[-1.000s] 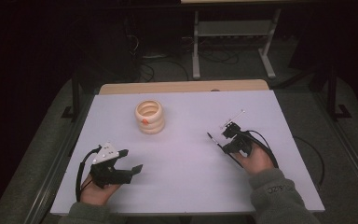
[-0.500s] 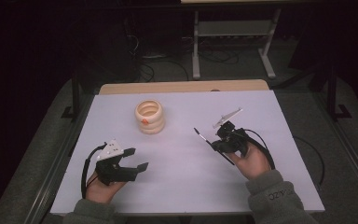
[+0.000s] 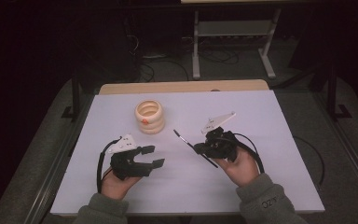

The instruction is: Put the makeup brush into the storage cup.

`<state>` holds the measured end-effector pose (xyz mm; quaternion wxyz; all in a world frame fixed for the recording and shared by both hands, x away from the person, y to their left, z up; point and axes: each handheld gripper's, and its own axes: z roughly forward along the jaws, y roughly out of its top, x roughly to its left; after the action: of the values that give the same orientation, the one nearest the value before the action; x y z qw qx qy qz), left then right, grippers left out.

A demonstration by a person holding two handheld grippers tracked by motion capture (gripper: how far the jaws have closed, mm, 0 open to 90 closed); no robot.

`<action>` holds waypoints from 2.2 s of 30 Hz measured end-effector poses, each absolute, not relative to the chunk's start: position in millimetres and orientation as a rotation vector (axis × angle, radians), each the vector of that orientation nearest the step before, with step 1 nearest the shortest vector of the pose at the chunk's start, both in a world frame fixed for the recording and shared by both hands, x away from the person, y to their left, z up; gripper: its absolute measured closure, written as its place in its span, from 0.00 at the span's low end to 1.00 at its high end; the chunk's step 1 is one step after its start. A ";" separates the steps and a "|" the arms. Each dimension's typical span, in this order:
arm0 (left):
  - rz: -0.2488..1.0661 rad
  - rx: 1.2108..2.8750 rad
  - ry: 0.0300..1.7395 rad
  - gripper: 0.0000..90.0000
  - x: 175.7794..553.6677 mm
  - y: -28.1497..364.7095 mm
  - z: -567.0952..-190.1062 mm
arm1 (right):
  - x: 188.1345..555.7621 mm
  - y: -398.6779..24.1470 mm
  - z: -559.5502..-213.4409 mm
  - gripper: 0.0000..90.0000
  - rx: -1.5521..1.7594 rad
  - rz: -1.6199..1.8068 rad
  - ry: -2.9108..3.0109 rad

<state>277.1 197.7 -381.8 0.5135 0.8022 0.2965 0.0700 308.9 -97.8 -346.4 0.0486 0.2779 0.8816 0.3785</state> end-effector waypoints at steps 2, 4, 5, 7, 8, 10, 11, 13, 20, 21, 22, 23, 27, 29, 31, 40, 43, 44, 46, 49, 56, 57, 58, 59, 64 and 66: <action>0.138 1.924 0.703 0.45 277.7 193.5 -382.1 | 306.1 -94.3 -350.4 0.94 0.828 1.184 2.692; 0.123 1.930 0.693 0.47 278.2 188.7 -384.0 | 302.4 -90.1 -355.1 0.94 0.817 1.203 2.689; 0.109 1.942 0.691 0.48 278.5 186.7 -385.5 | 301.2 -88.6 -357.7 0.94 0.806 1.217 2.687; 0.090 1.949 0.687 0.50 279.2 184.4 -388.5 | 299.5 -86.1 -363.2 0.94 0.794 1.267 2.691; 0.087 1.951 0.682 0.51 279.5 184.3 -389.2 | 298.7 -83.8 -366.7 0.94 0.776 1.283 2.698; 0.070 1.947 0.687 0.54 279.7 184.8 -390.7 | 296.2 -79.2 -370.3 0.94 0.750 1.294 2.703; 0.060 1.933 0.695 0.55 280.0 184.7 -391.6 | 295.8 -78.0 -371.1 0.94 0.737 1.293 2.706; 0.038 1.935 0.691 0.57 281.2 186.8 -392.6 | 293.8 -74.5 -372.4 0.94 0.718 1.327 2.703; -0.012 1.894 0.688 0.66 281.6 188.2 -394.2 | 286.0 -62.5 -377.8 0.94 0.647 1.344 2.701; -0.021 1.882 0.696 0.67 281.4 188.1 -394.5 | 284.9 -61.4 -378.7 0.94 0.639 1.355 2.698; -0.025 1.882 0.695 0.68 281.7 188.4 -394.8 | 284.1 -60.7 -379.5 0.94 0.630 1.369 2.694; -0.034 1.882 0.688 0.70 282.3 189.2 -395.3 | 283.5 -59.9 -379.9 0.94 0.623 1.372 2.690; -0.062 1.873 0.680 0.74 282.5 189.1 -396.2 | 279.3 -56.1 -382.6 0.94 0.563 1.379 2.676; -0.072 1.868 0.664 0.80 282.9 190.3 -396.3 | 277.9 -54.6 -384.3 0.94 0.517 1.371 2.660; -0.099 1.852 0.652 0.86 283.3 191.7 -396.1 | 277.0 -53.7 -385.1 0.94 0.498 1.373 2.653; -0.078 1.867 0.605 0.95 280.3 192.0 -387.8 | 272.7 -50.4 -387.3 0.84 0.420 1.358 2.633; -0.067 1.867 0.616 0.95 278.6 192.7 -385.2 | 273.8 -48.9 -390.7 0.80 0.415 1.313 2.672; -0.061 1.872 0.616 0.95 278.4 193.1 -384.3 | 274.4 -48.1 -392.4 0.80 0.412 1.280 2.683; -0.055 1.876 0.609 0.95 278.3 193.4 -383.1 | 275.8 -45.8 -395.4 0.81 0.421 1.246 2.709; -0.045 1.881 0.605 0.95 277.0 192.4 -381.2 | 276.5 -43.7 -398.0 0.93 0.414 1.212 2.725; -0.042 1.855 0.642 0.82 279.0 194.0 -382.7 | 277.2 -45.3 -396.1 0.94 0.473 1.264 2.746; -0.043 1.853 0.643 0.82 279.1 193.9 -382.9 | 278.2 -45.9 -396.2 0.94 0.464 1.275 2.738; -0.041 1.857 0.637 0.82 279.2 193.8 -383.1 | 278.6 -46.0 -396.2 0.94 0.473 1.288 2.736; -0.039 1.860 0.634 0.84 278.6 193.0 -383.0 | 278.9 -45.9 -396.4 0.94 0.480 1.295 2.740; -0.051 1.862 0.623 0.94 278.3 191.3 -382.8 | 278.0 -42.5 -399.1 0.94 0.493 1.295 2.743; -0.049 1.868 0.623 0.94 277.7 191.0 -381.8 | 278.2 -42.3 -399.4 0.93 0.494 1.299 2.746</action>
<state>277.7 191.0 -381.8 0.5530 0.7901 0.2635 -0.0208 278.2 -42.3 -399.4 0.0321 0.1605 0.8917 0.4220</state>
